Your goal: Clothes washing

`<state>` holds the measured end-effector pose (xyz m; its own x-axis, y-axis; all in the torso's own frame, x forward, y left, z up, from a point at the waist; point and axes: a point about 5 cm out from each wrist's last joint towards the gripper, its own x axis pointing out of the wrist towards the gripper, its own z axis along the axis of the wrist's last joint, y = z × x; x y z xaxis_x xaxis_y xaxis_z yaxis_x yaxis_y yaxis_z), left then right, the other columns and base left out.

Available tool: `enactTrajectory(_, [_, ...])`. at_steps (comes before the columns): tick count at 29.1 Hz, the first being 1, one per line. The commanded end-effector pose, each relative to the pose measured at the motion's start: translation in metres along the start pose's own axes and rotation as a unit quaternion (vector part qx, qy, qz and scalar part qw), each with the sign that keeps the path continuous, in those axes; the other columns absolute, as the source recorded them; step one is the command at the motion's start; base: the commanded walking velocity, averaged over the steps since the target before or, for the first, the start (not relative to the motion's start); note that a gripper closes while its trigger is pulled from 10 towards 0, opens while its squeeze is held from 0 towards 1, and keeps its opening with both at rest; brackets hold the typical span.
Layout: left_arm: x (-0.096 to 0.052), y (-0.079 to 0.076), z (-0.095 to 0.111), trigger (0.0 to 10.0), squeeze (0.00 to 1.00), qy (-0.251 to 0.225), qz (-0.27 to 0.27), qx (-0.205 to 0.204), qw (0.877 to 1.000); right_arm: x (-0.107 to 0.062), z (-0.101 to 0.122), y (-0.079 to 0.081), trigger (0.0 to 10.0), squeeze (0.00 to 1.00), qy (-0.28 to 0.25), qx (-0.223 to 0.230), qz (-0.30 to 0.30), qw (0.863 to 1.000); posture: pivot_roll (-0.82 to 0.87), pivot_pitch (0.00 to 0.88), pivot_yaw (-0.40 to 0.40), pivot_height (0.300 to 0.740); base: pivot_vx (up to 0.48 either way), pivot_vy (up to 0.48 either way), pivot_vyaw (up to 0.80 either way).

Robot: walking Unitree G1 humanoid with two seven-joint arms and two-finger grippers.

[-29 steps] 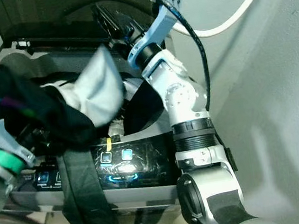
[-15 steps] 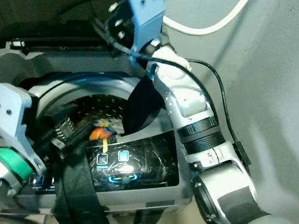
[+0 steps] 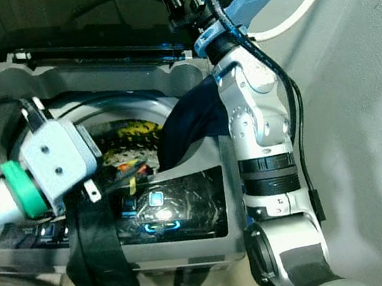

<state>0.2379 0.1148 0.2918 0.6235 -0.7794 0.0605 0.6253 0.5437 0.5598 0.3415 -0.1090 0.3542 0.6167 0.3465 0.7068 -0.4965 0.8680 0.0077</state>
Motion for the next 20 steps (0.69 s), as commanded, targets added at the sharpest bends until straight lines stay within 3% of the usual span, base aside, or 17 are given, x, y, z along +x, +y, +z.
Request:
enactTrajectory(1, [-0.007,0.0,0.002,10.0,0.0,-0.001,0.001,-0.046,0.999,-0.003,-0.003,0.005,10.0,0.0,0.005,0.003,0.015,1.0,0.1,0.062,0.007,0.74,0.0,0.0,0.0])
enactTrajectory(2, [-0.007,0.0,0.002,10.0,0.0,-0.001,0.001,-0.046,0.999,-0.003,-0.003,0.005,10.0,0.0,0.005,0.003,0.015,1.0,0.1,0.062,0.007,0.74,0.0,0.0,0.0])
enactTrajectory(4, [-0.021,-0.004,0.0,10.0,0.0,0.002,-0.022,-0.101,0.995,-0.005,-0.009,0.011,10.0,0.0,0.017,0.009,0.037,0.999,0.1,0.063,0.005,0.74,0.0,0.0,0.0])
enactTrajectory(5, [-0.021,-0.004,0.0,10.0,0.0,0.002,-0.022,-0.101,0.995,-0.005,-0.009,0.011,10.0,0.0,0.017,0.009,0.037,0.999,0.1,0.063,0.005,0.74,0.0,0.0,0.0])
enactTrajectory(9, [-0.051,-0.02,-0.014,10.0,0.0,0.037,-0.069,-0.158,0.984,-0.008,-0.017,0.016,10.0,0.0,0.037,0.012,0.055,0.998,0.12,0.071,-0.002,0.74,0.0,0.0,0.0])
enactTrajectory(12, [-0.056,-0.025,-0.018,10.0,0.0,0.051,-0.075,-0.17,0.981,-0.008,-0.021,0.017,10.0,0.0,0.043,0.013,0.057,0.997,0.13,0.074,-0.004,0.74,0.0,0.0,0.0])
enactTrajectory(14, [-0.06,-0.036,-0.029,10.0,0.0,0.092,-0.083,-0.177,0.976,-0.008,-0.027,0.021,10.0,0.0,0.051,0.017,0.06,0.997,0.13,0.076,-0.005,0.74,0.0,0.0,0.0])
enactTrajectory(20, [-0.058,-0.04,-0.038,10.0,0.0,0.124,-0.078,-0.179,0.973,-0.008,-0.031,0.024,10.0,0.0,0.054,0.022,0.062,0.996,0.13,0.076,-0.002,0.74,0.0,0.0,0.0])
